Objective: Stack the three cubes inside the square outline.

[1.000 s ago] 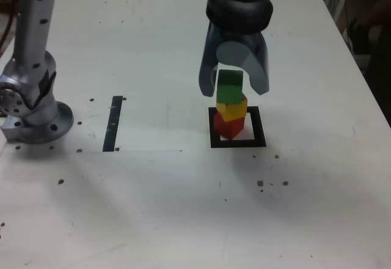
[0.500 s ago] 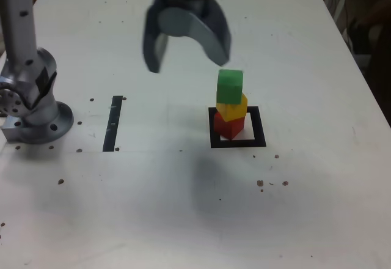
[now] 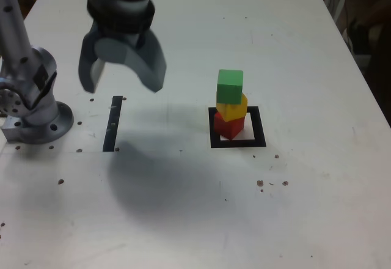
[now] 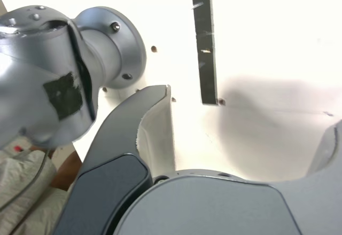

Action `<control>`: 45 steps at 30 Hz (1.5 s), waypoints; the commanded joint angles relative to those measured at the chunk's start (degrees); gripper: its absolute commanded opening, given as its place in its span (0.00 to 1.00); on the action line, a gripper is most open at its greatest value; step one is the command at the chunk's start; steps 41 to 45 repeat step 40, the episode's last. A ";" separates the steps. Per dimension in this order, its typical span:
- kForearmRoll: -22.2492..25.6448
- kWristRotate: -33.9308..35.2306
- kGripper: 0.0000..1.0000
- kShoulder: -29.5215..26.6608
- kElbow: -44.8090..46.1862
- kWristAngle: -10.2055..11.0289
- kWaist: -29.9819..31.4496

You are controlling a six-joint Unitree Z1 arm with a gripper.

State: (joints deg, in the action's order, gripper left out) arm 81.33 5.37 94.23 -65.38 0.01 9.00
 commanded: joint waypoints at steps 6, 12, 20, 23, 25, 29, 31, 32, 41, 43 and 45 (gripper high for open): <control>-6.45 0.09 0.99 -2.28 8.91 -0.25 0.06; -14.44 0.09 0.99 -4.82 15.64 -0.64 0.30; -19.88 -0.04 0.99 -6.83 20.63 -0.11 0.32; -19.53 -0.05 0.99 -6.77 21.14 0.00 0.31; -19.45 -0.05 0.99 -6.70 21.43 0.07 0.30; -19.44 -0.41 0.99 -6.69 22.02 0.39 -0.11; -19.40 -0.99 0.99 -6.79 22.33 0.53 -0.47; -19.38 -1.50 0.99 -6.92 22.53 0.62 -0.69; -19.38 -3.56 1.00 -7.57 23.15 1.16 -1.11; -19.38 -3.56 1.00 -7.57 23.15 1.16 -1.11; -19.38 -3.56 1.00 -7.57 23.15 1.16 -1.11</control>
